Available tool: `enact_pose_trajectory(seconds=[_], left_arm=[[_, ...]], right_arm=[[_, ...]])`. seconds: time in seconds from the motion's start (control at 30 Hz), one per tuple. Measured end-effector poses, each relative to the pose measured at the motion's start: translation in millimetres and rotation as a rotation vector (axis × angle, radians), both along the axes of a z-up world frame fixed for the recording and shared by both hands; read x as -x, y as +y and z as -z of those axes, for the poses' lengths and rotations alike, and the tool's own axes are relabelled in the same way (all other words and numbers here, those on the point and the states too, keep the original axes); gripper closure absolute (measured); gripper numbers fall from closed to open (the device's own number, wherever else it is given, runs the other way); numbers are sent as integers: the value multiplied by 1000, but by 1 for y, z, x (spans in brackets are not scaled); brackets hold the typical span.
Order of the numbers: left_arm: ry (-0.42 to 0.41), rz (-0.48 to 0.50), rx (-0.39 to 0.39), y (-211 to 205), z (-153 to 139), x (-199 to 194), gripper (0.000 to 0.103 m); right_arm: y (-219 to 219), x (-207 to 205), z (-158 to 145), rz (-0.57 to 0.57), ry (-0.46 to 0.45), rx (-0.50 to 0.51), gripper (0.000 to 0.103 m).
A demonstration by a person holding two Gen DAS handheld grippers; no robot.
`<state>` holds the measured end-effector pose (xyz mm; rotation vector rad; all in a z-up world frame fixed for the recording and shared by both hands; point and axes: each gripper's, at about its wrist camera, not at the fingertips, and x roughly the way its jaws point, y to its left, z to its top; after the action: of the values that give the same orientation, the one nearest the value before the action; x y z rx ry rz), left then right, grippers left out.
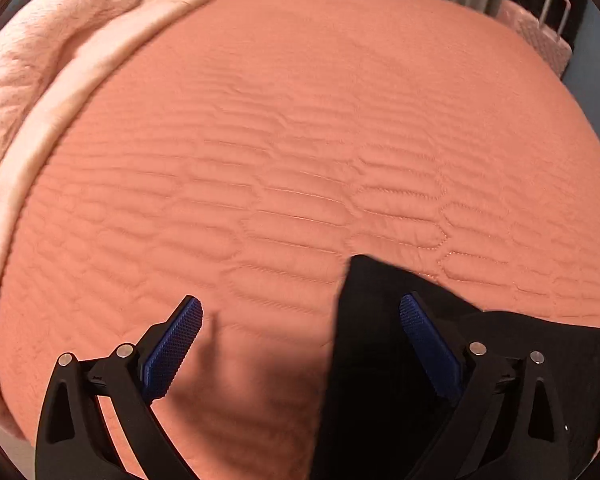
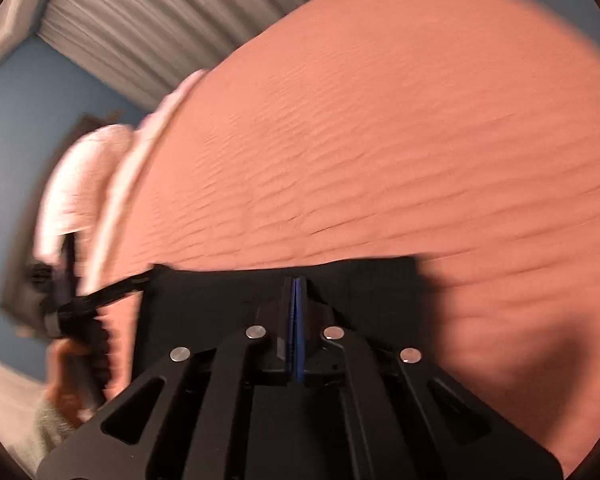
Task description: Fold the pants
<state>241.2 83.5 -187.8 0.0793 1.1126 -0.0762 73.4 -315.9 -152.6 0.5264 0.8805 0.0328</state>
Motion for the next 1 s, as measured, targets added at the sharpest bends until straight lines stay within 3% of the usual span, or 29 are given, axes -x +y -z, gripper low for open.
enact_pose_trajectory(seconds=[0.07,0.1,0.13,0.2,0.3,0.43,0.53,0.7,0.83,0.87,0.93,0.97,1.0], left_arm=[[-37,25,44,20,-19,27,5],[-35,44,102,26,-22,41,5],[-12,61,156,26,-20,54,5],[79,92,249,36,-1,80,5],[169,110,326,44,32,108,5],[128,196,261,29,35,130,5],[145,210,294,20,41,136,5],[138,223,282,8,43,133,6],[110,227,233,-10,39,134,12],[104,210,242,-9,39,134,16],[91,201,247,-7,37,134,26],[83,204,250,-2,33,133,39],[71,208,252,0,28,133,54]], right_arm=[[-12,30,-11,-1,0,1,91],[-15,43,-12,-7,8,-6,73],[-21,53,-11,-9,17,-9,43],[-22,72,0,-44,39,-26,27],[-15,79,22,-93,78,-79,27],[1,75,54,-152,109,-214,30],[10,81,59,-147,73,-193,30],[13,82,59,-145,43,-250,30],[31,76,54,-168,62,-128,30],[31,77,52,-165,62,-131,30],[26,79,53,-148,69,-149,47],[26,78,53,-142,71,-177,61],[24,81,53,-131,67,-198,67]])
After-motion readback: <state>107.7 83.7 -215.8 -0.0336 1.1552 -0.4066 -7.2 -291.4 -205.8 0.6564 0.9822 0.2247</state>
